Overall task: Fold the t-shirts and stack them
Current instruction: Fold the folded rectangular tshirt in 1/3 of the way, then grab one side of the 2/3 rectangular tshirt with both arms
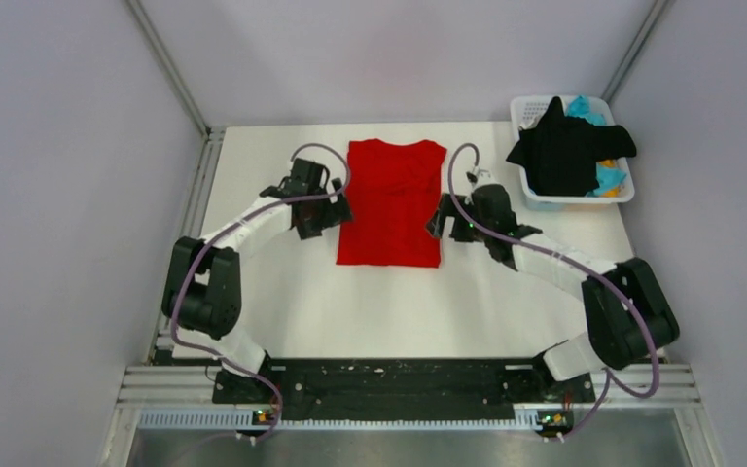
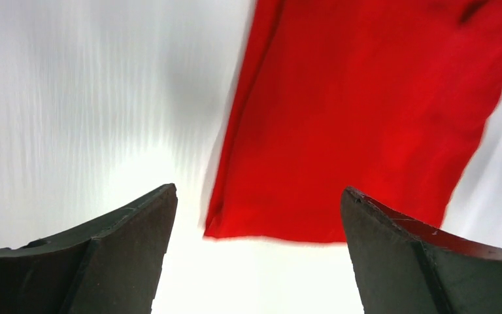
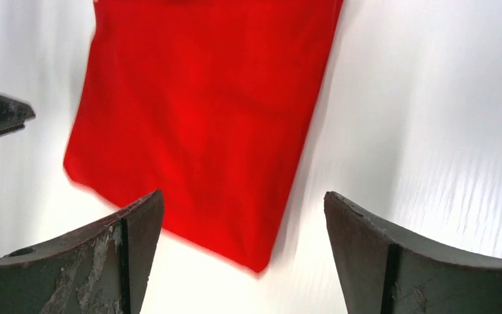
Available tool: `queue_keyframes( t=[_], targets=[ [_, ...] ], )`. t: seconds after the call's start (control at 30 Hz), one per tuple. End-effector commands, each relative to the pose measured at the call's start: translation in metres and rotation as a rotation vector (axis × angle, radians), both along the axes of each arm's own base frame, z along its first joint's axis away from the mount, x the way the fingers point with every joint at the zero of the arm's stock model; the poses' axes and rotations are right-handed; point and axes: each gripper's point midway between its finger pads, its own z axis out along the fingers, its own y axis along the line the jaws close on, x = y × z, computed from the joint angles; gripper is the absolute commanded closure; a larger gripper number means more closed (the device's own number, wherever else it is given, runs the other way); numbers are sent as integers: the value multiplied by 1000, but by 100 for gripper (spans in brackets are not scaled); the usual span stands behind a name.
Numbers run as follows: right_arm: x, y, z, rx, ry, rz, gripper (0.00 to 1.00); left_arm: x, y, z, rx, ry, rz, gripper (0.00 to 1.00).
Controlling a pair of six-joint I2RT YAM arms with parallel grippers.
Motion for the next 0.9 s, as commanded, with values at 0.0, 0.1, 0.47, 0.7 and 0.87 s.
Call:
queue_keyframes(
  t=[0.0,0.1,0.47,0.7,0.87],
  targets=[
    [-47,15,9,188,-8,103,9,-41,-5,-2,-123,-14,4,1],
    [-58,6,-6,216,54,27,1,-62,2,-14,-132,-13,26,1],
    [-62,18,-42,265,166,35,6,-72,-2,-55,-142,95,33,25],
    [-66,23,-64,277,250,33,35,-85,-5,-74,-168,168,41,48],
    [-73,16,-76,245,284,0,47,-89,-6,-88,-169,210,45,64]
  ],
)
